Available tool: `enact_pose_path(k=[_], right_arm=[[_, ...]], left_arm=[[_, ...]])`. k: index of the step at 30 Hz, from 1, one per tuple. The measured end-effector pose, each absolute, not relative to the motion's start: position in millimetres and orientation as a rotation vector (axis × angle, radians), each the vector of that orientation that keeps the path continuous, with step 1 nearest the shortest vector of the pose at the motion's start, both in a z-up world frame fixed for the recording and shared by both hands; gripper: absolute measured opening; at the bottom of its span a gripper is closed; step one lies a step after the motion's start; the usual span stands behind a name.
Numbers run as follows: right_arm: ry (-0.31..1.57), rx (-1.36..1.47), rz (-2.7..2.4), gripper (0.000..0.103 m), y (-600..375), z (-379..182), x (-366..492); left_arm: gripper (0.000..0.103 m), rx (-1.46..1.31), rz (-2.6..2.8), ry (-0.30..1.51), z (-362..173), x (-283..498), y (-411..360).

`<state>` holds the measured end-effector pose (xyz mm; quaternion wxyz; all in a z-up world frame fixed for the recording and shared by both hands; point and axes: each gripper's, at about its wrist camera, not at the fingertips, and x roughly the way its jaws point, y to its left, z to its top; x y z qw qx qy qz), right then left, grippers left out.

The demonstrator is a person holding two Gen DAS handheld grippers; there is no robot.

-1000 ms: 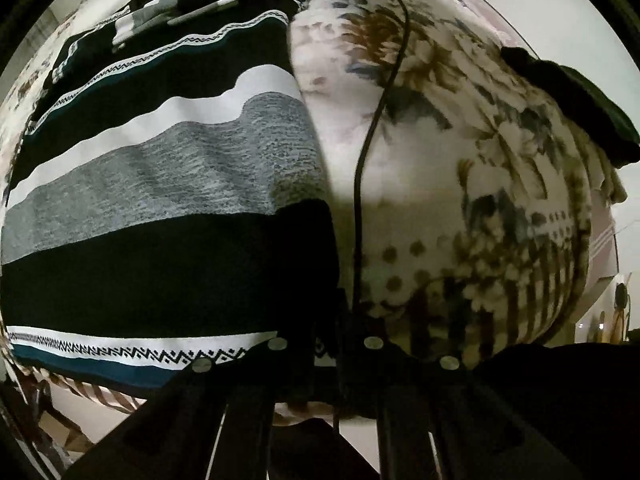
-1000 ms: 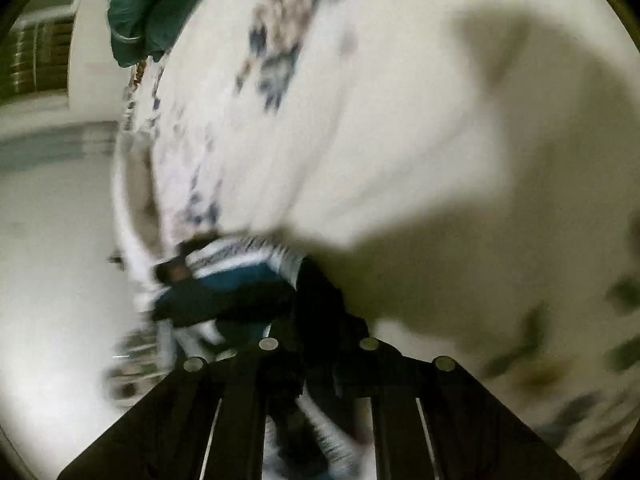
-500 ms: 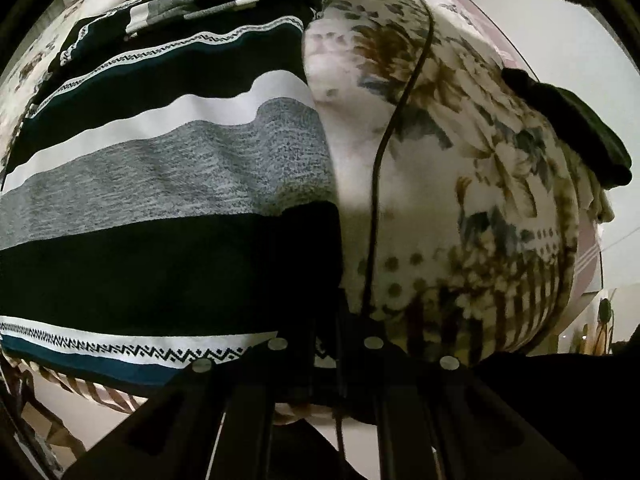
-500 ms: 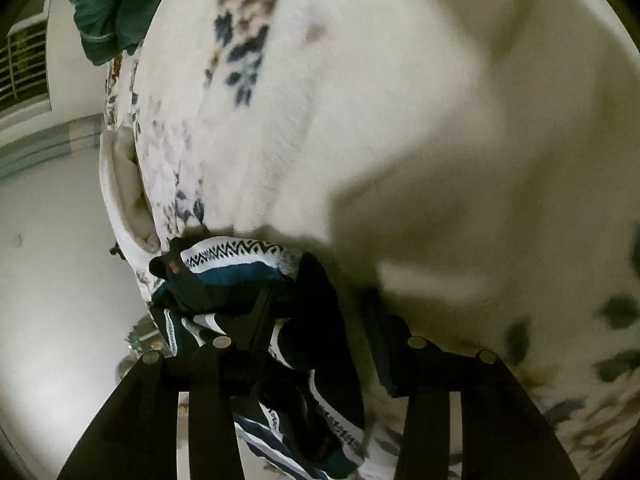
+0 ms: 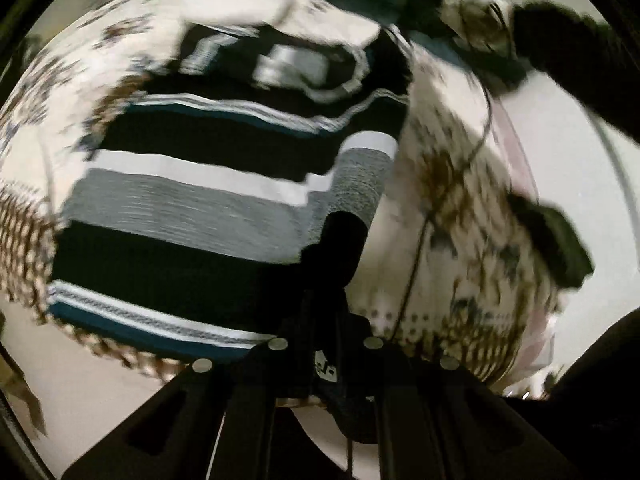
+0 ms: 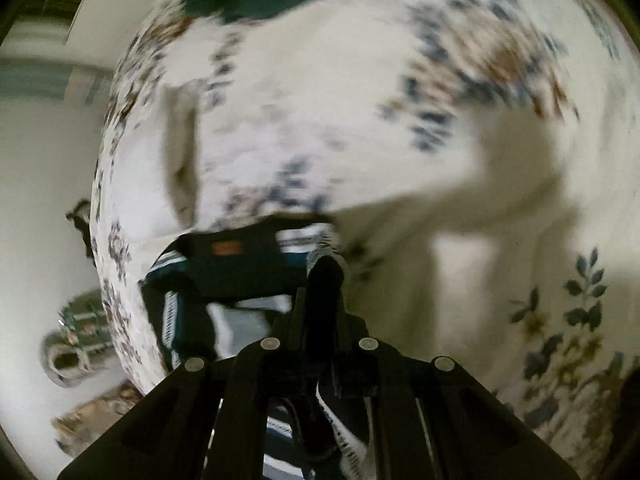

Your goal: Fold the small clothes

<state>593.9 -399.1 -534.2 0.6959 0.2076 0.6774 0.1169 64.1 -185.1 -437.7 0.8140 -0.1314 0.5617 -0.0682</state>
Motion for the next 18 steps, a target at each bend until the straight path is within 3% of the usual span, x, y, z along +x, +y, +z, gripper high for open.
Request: enact_pose_path(k=[5,9,18], right_arm=[[1.499,0.312,0.282,0.009,-289.7,-473.1,603.0],[1.510,0.191,0.275,0.009,-171.6,-457.1,613.3],[1.519,-0.096,0.221,0.009,38.1,-523.9,624.8]], left_arm=[[0.004,-0.442,-0.066,1.129,-415.1,54.7,-95.1],[0.003,-0.579,0.015,1.103,-429.5,46.1,-23.9],[0.002,-0.761,0.160,1.090,-508.1,43.4,93.3]])
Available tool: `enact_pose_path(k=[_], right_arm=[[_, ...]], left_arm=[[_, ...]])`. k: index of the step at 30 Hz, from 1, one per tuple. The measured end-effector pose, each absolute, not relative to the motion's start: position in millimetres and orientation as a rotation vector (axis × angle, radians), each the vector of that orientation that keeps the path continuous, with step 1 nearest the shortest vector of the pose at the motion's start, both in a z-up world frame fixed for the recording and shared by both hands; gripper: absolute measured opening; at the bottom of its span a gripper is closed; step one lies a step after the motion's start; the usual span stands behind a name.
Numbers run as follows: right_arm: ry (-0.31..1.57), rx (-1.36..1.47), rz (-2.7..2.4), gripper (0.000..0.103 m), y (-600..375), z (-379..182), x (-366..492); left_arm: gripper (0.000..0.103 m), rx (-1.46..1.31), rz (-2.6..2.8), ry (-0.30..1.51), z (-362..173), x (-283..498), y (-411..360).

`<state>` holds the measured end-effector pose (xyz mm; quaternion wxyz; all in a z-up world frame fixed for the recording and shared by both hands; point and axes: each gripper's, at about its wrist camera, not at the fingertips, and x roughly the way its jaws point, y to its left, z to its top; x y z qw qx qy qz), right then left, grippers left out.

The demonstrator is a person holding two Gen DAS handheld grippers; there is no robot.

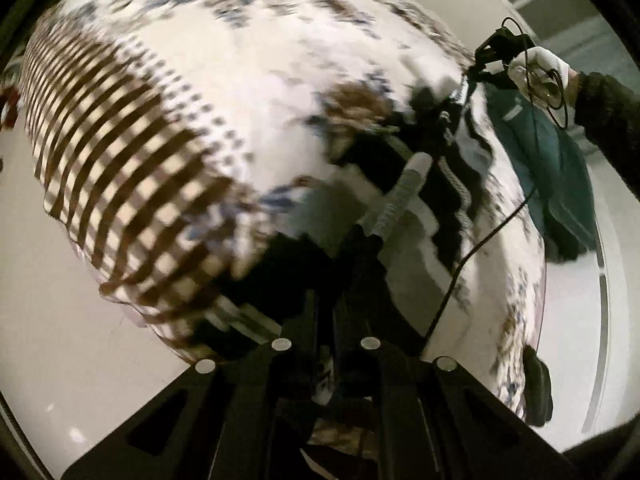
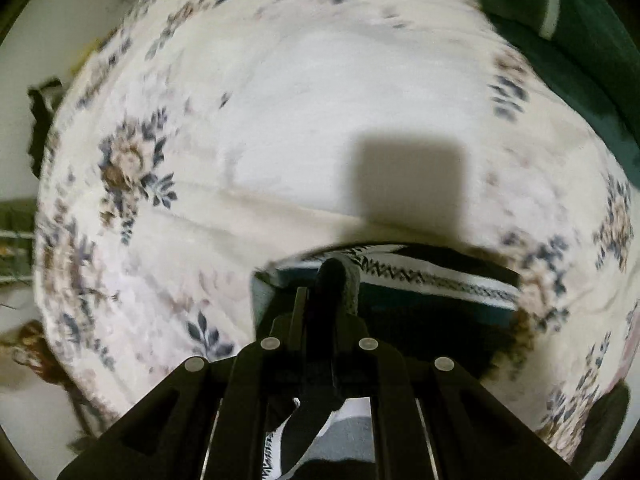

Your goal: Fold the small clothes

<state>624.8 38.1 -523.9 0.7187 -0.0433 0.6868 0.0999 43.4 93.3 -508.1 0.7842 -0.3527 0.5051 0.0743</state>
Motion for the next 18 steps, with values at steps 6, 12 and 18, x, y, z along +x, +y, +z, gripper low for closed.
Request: enact_pose_path(k=[6,12,18], right_arm=[[1.565,-0.117,0.153,0.010,72.6,-581.0,637.2],[1.668,0.128,0.328,0.063,38.5,-579.5,604.6],[1.738,0.069,0.491,0.072,-27.9,-561.6,466.8]], left_arm=[[0.003,-0.838,0.187,1.140,-564.7,54.5,132.3],[0.048,-0.972,0.148,1.221,-574.3,44.8,148.1],[0.059,-1.002,0.136,1.205,-559.3,34.9,164.1]])
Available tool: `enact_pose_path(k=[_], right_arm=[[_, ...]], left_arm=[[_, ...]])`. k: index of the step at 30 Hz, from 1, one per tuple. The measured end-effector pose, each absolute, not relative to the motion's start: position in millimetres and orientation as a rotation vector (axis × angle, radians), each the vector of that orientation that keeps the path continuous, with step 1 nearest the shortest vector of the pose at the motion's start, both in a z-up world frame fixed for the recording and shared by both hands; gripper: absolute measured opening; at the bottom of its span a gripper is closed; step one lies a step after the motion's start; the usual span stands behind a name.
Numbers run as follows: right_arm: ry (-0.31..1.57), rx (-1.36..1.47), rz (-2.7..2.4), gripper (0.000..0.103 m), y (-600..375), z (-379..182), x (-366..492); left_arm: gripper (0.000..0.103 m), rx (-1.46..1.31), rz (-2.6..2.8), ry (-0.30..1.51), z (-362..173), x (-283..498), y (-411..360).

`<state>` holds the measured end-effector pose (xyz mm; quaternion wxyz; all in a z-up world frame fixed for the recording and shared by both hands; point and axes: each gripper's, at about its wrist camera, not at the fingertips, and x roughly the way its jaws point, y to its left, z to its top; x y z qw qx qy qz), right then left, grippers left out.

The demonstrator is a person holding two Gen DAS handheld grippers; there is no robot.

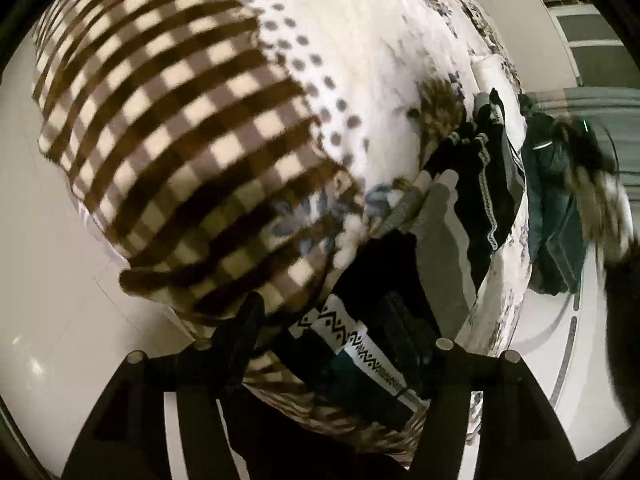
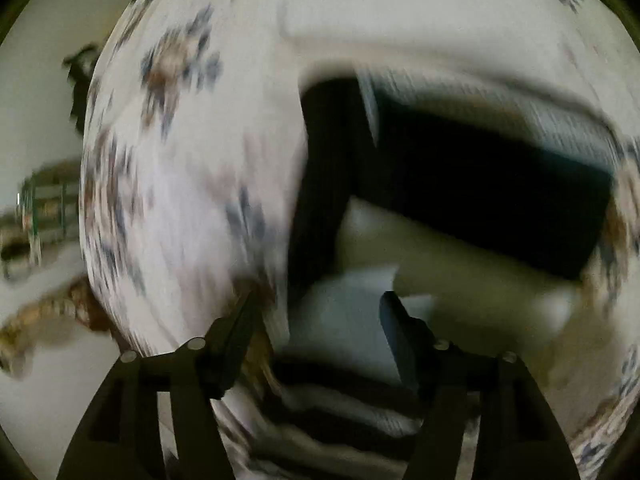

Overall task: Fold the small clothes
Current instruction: 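Fold the hem toward the collar with both tools and release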

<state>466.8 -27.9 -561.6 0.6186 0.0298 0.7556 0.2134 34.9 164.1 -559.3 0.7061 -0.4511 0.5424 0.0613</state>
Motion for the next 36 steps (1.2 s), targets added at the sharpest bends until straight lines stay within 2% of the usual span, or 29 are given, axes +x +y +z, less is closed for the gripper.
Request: enact_pose_path(k=[5,10,12,13,14,15,17,19,22,24,25,26,27,28,32,36], right_arm=[[1.899,0.052,0.506,0.072,-86.4,-602.3,326.5],[2.114,0.329,0.400,0.072,-138.0,-675.7,196.0],[2.134,0.420,0.367,0.071,-145.5,-695.2,164.1],[2.109,0.472,0.361,0.066,-149.4,-698.4,151.4],[2.077,0.507,0.348,0.031,-153.0,-697.0,143.2],[2.043,0.555,0.344,0.009,-157.4,-691.1,134.8],[1.980,0.512,0.351,0.008,-161.0,-676.0,128.1],[1.981,0.445,0.365,0.008,-162.3,-671.5,122.2],[1.993,0.467,0.404,0.009,-162.6,-663.2,133.0],[1.970,0.493,0.421,0.023,-170.6,-648.5,152.4],[1.936,0.505,0.425,0.031,-178.1,-637.7,162.0],[1.896,0.524,0.425,0.052,-186.5,-626.6,171.9],[1.838,0.547,0.419,0.064,-199.3,-612.1,184.8],[1.805,0.558,0.413,0.064,-207.6,-602.9,193.2],[1.708,0.653,0.393,0.064,-238.3,-580.8,255.4],[1.567,0.701,0.299,0.064,-264.7,-571.9,341.1]], left_arm=[[0.059,-0.868,0.088,1.242,-562.2,65.4,153.3],[0.056,-0.726,0.056,1.339,-583.4,88.0,127.6],[0.020,-0.667,0.048,1.330,-582.8,87.2,118.8],[0.012,-0.644,0.050,1.336,-582.5,87.1,114.4],[0.012,-0.639,0.056,1.329,-579.5,86.1,112.9],[0.011,-0.648,0.066,1.315,-574.6,83.6,113.6],[0.011,-0.693,0.081,1.308,-574.1,79.5,116.9],[0.012,-0.742,0.095,1.340,-579.7,78.2,121.1],[0.020,-0.756,0.117,1.384,-561.3,87.4,123.7],[0.024,-0.728,0.118,1.367,-537.2,94.2,122.9],[0.032,-0.719,0.098,1.333,-519.3,97.6,124.7],[0.052,-0.710,0.087,1.308,-505.9,103.3,126.0],[0.062,-0.701,0.084,1.284,-495.0,109.8,126.5],[0.070,-0.697,0.069,1.240,-482.4,121.1,126.3],[0.070,-0.714,-0.032,1.180,-467.5,191.3,120.1],[0.070,-0.663,-0.143,1.129,-473.2,302.4,105.9]])
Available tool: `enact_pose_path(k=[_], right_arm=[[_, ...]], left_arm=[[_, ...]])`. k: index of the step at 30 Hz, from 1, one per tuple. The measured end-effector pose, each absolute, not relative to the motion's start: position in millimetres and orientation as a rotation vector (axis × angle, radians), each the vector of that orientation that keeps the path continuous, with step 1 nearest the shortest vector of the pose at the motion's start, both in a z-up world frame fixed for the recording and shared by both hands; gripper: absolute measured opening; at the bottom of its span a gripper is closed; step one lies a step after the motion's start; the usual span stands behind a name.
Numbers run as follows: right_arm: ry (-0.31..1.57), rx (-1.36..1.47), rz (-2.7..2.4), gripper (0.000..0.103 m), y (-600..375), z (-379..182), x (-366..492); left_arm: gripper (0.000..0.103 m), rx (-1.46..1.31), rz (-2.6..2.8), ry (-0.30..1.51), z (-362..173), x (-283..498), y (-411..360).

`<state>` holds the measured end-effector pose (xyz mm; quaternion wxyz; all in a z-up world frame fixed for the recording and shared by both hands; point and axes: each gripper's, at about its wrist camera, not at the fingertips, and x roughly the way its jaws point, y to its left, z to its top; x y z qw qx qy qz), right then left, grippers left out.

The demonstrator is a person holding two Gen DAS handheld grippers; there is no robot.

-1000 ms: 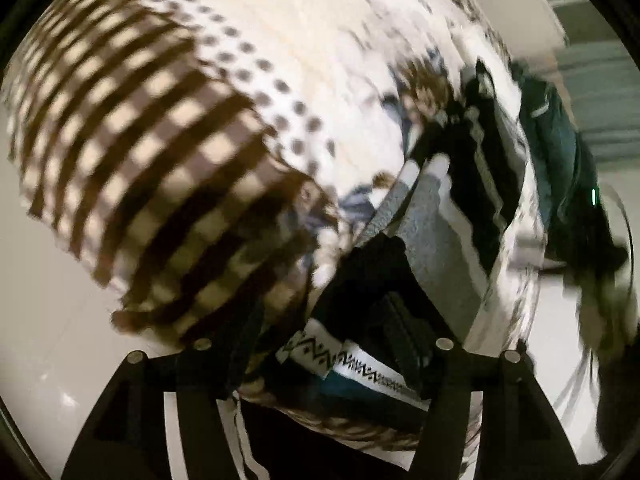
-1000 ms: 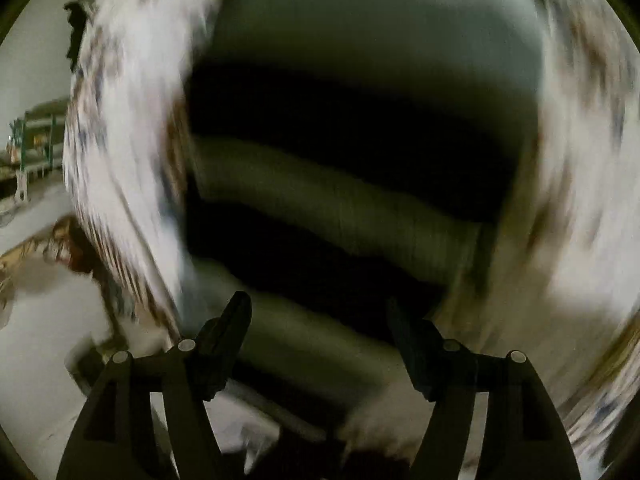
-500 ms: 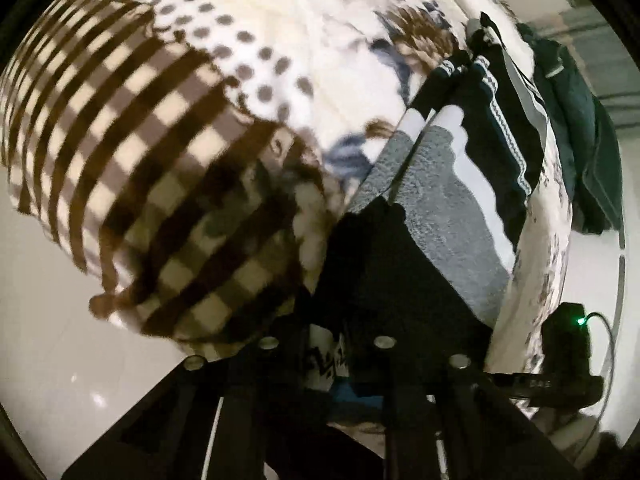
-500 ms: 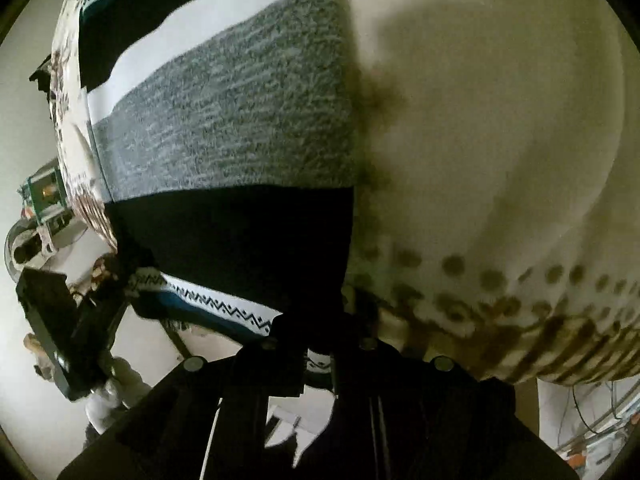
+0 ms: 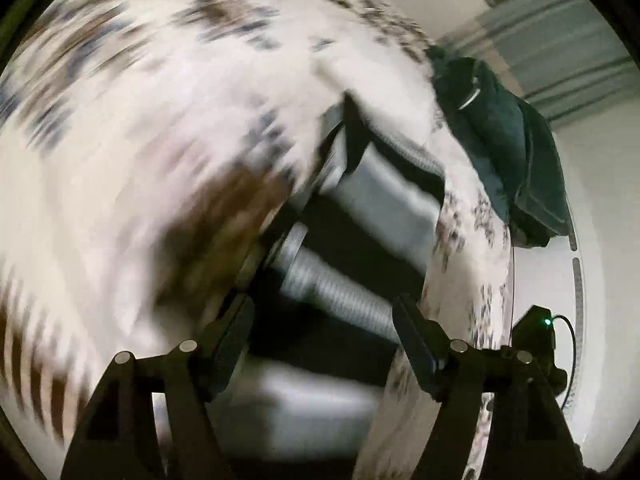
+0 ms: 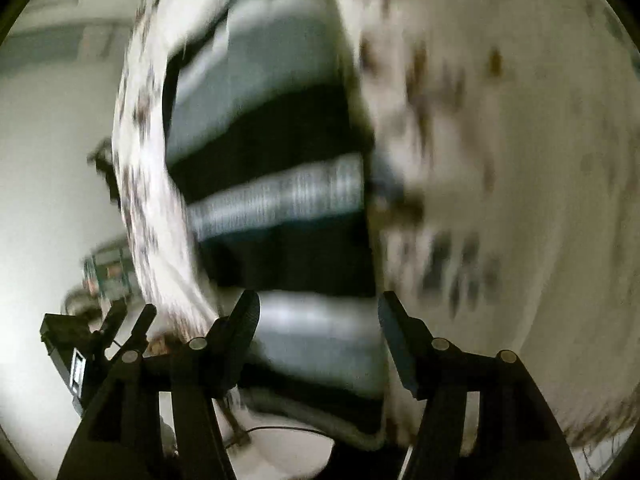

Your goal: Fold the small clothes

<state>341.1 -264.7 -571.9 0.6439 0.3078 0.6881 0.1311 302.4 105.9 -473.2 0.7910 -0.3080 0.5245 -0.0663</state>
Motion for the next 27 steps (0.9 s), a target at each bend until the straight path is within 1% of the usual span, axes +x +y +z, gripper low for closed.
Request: enact_pose_path(k=[5,6,10,11,12,13,14,16,17,19,20,21,22,23,24,27], right_arm=[[1.426,0.753,0.218,0.064,-292.1,-575.9,453.1],[1.409,0.764,0.206,0.064,-292.4,-585.3,484.1],[1.388,0.760,0.233,0.063,-270.0,-601.4,561.6],[1.389,0.740,0.238,0.053,-263.1,-606.8,576.0],[1.397,0.709,0.232,0.033,-257.5,-613.8,592.5],[1.414,0.678,0.205,0.025,-251.5,-623.0,609.4],[1.435,0.660,0.173,0.024,-246.5,-634.2,623.8],[1.487,0.637,0.115,0.024,-252.3,-652.3,637.1],[1.506,0.644,0.111,0.024,-252.5,-657.5,638.3],[1.510,0.644,0.115,0.025,-253.4,-653.1,640.1],[1.507,0.645,0.123,0.027,-251.8,-649.6,640.1],[1.505,0.653,0.131,0.034,-251.3,-644.9,636.0],[1.505,0.665,0.135,0.038,-253.1,-639.3,630.0],[1.501,0.684,0.141,0.047,-257.5,-632.0,619.1],[1.495,0.713,0.154,0.052,-265.0,-625.9,603.8],[1.484,0.805,0.165,0.052,-280.5,-610.1,558.0]], left_arm=[[0.070,-0.574,-0.244,1.149,-504.3,447.7,87.6],[0.070,-0.558,-0.264,1.158,-510.6,467.6,84.6],[0.070,-0.544,-0.309,1.196,-533.6,529.3,79.0],[0.070,-0.528,-0.312,1.200,-537.6,540.9,77.2],[0.070,-0.520,-0.318,1.201,-538.8,546.1,76.0],[0.070,-0.510,-0.327,1.207,-543.4,554.2,74.3],[0.070,-0.493,-0.330,1.218,-548.7,561.4,72.2],[0.070,-0.478,-0.325,1.240,-558.9,570.7,70.2],[0.068,-0.486,-0.325,1.251,-563.6,573.4,71.2],[0.065,-0.526,-0.334,1.245,-571.0,576.8,76.0],[0.043,-0.534,-0.338,1.222,-570.5,577.6,77.6],[0.027,-0.528,-0.345,1.201,-568.1,577.5,78.9],[0.019,-0.520,-0.353,1.210,-567.5,577.2,79.9],[0.019,-0.525,-0.358,1.220,-567.0,578.6,81.3],[0.021,-0.530,-0.372,1.220,-561.6,572.8,85.1],[0.029,-0.535,-0.369,1.233,-546.8,557.3,98.6]])
